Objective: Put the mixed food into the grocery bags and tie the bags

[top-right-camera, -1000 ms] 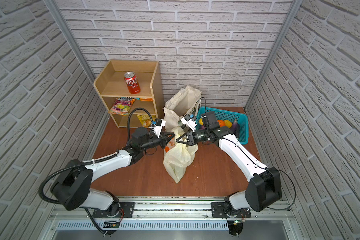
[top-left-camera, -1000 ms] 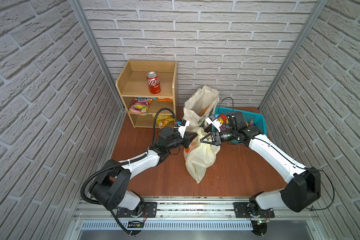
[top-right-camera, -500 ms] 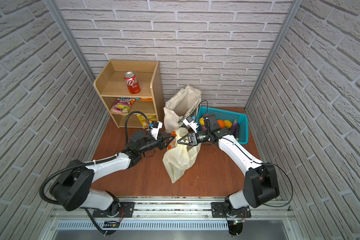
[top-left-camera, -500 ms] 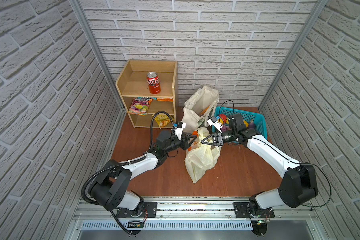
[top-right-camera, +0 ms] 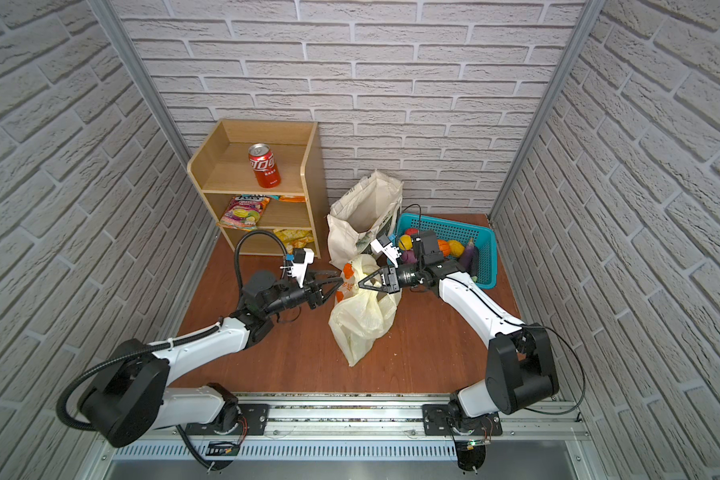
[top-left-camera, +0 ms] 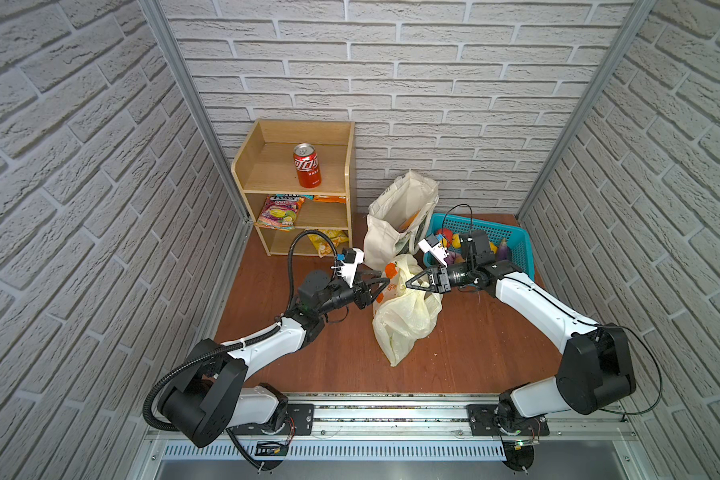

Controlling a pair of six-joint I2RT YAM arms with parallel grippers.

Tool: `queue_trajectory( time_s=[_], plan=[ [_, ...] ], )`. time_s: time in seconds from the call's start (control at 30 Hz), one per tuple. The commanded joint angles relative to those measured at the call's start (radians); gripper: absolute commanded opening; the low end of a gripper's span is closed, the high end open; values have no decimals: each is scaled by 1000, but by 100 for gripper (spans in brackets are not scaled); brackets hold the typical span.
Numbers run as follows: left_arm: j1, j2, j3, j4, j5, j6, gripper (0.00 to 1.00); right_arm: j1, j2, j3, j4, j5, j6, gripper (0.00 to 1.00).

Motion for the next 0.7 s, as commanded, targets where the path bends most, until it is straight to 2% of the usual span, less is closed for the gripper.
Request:
queue_trajectory(
  time_s=[0.0,0.37,0.67],
  plan=[
    [-7,35,43,97,99,-15,48,-7,-11,-9,26,-21,-16,5],
    [-29,123,88,136,181,-39,42,-8,-2,-7,44,-5,2,6],
    [-39,163,116,144,185,-36,38,-9,3,-9,67,4,22,5]
  ],
)
